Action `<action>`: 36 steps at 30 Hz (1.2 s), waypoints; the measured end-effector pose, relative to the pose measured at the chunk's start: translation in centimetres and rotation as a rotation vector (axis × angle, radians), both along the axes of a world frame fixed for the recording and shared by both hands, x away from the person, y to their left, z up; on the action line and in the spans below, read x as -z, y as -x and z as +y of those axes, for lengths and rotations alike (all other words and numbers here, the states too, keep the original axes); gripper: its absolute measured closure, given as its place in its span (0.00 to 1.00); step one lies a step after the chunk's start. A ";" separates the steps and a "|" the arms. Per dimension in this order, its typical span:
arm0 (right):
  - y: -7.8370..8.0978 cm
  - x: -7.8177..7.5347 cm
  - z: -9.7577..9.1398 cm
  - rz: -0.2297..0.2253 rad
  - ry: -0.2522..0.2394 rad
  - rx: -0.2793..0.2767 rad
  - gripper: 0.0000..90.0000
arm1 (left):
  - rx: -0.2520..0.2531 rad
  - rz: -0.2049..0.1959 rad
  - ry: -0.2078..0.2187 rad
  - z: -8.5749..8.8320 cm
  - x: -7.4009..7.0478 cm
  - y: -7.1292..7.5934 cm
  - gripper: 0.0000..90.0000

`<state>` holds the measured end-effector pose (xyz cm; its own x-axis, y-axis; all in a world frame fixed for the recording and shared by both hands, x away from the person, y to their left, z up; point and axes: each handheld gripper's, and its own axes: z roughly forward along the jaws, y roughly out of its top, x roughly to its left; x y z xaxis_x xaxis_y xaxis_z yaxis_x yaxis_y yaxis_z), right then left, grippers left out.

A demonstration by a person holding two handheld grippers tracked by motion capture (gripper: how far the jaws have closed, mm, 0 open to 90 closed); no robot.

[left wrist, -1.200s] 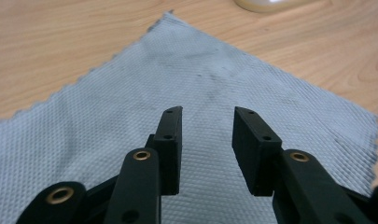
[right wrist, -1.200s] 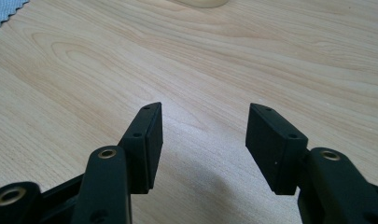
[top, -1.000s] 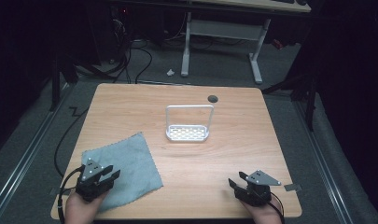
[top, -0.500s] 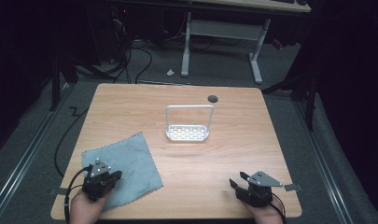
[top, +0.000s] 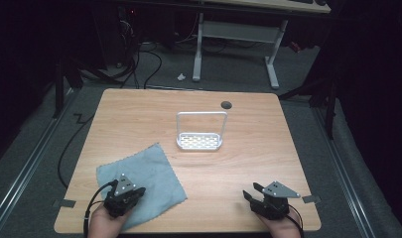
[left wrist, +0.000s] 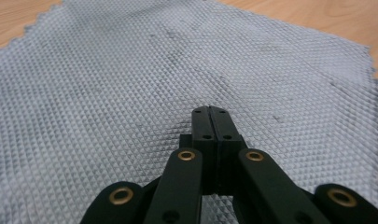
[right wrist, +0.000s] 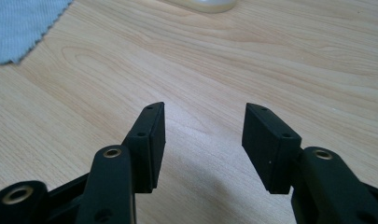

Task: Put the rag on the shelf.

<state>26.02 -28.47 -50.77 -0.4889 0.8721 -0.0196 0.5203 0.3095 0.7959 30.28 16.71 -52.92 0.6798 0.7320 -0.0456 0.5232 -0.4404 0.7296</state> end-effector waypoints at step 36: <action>-9.3 0.8 18.2 0.104 0.005 -0.319 0.87 | -0.041 0.039 0.000 3.2 -0.3 1.6 0.94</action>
